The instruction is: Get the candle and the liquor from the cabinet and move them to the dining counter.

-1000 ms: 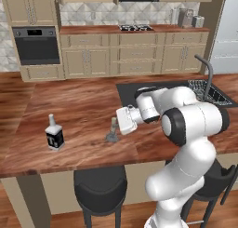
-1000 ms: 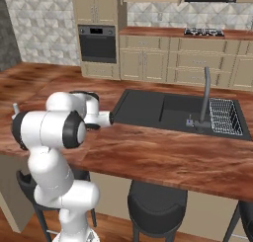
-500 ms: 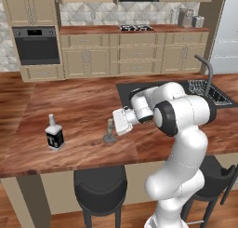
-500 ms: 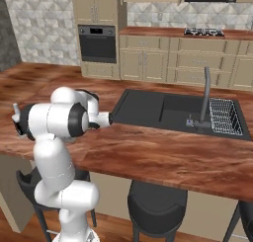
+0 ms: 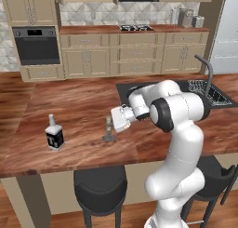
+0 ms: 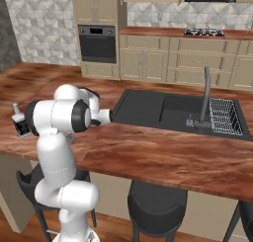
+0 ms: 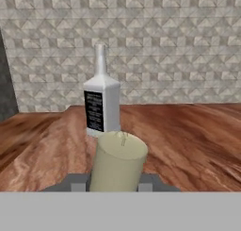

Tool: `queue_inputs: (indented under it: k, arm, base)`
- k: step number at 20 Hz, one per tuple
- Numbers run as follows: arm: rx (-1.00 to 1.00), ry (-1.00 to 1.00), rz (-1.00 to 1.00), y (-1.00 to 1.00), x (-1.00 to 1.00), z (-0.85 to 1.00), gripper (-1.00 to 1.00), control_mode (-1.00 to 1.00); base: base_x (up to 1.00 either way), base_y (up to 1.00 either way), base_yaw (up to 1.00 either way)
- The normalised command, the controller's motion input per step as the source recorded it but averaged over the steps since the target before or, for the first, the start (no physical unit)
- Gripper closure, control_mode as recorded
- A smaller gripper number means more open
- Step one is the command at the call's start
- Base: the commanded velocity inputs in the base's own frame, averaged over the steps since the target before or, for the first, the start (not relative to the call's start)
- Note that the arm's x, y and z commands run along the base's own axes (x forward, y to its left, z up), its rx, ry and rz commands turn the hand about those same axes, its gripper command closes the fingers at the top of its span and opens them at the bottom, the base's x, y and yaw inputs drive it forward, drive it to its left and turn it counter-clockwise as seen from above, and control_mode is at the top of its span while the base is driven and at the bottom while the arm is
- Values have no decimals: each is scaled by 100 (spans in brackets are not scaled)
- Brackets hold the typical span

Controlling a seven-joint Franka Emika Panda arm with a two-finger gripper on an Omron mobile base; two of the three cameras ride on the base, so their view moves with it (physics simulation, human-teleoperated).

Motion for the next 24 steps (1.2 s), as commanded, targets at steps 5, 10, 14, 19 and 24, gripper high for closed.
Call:
queue_inputs:
  k: [5,10,14,19,24]
  arm:
    - [0,0,2,0,9,-34,-100,-100]
    - [0,-3,1,0,-11,-17,-100,-100]
    - [0,-3,0,0,-21,0,-100,-100]
    - [0,0,0,0,-16,21,-100,-100]
    - [0,0,0,0,-14,45,-100,-100]
  base:
    - [0,0,0]
    - [0,0,0]
    - [0,0,0]
    - [0,0,0]
    - [0,0,0]
